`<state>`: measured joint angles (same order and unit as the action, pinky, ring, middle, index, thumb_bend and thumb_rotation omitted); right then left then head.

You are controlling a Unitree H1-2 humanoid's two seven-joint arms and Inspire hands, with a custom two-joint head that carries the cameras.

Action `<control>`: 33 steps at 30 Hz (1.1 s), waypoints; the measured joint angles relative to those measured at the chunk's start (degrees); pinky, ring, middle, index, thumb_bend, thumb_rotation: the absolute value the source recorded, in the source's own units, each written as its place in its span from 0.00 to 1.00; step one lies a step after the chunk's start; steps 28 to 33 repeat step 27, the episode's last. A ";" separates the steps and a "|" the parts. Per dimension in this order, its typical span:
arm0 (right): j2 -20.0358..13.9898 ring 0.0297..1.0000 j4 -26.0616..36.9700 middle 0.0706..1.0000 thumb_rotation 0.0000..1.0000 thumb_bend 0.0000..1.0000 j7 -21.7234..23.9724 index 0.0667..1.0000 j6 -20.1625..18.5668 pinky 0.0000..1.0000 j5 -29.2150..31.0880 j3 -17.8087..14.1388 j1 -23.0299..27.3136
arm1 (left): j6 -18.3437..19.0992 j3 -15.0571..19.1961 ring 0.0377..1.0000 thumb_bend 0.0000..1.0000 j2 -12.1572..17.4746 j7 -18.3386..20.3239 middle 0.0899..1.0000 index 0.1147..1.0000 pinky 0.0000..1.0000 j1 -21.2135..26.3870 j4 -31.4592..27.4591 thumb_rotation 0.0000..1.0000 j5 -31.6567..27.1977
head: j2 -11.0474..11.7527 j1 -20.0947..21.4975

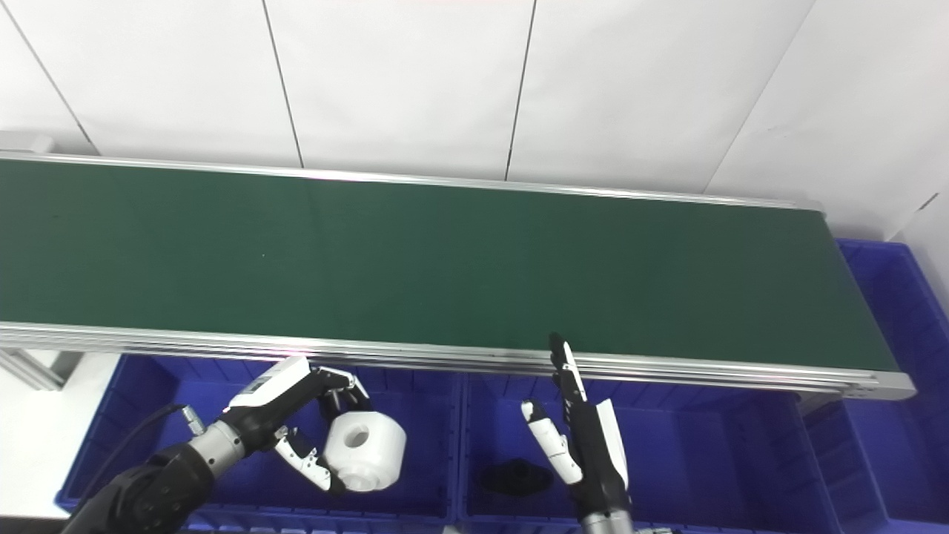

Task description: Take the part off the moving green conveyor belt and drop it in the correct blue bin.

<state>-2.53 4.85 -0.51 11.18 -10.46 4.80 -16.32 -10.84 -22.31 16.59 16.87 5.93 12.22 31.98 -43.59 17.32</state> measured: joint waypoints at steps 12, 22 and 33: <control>-1.25 1.00 0.04 0.99 0.94 0.76 0.06 1.00 0.01 0.96 -0.06 0.27 -0.84 | 5.16 3.48 1.00 0.81 -4.43 4.33 1.00 1.00 0.97 -3.64 -12.22 0.66 -14.89 | 0.53 0.53; -1.83 0.98 -0.07 0.98 0.94 0.77 -0.05 1.00 0.04 0.93 -1.43 0.69 -2.03 | -0.28 4.26 1.00 0.81 -10.03 4.15 1.00 1.00 1.00 -9.24 -10.78 0.72 -26.09 | 2.02 1.14; -1.86 0.98 -0.59 0.99 0.93 0.77 -0.11 1.00 0.06 0.94 -2.60 1.05 -1.82 | -0.79 4.68 1.00 0.80 -9.42 4.17 1.00 1.00 1.00 -9.42 -8.21 0.70 -27.19 | 3.51 2.81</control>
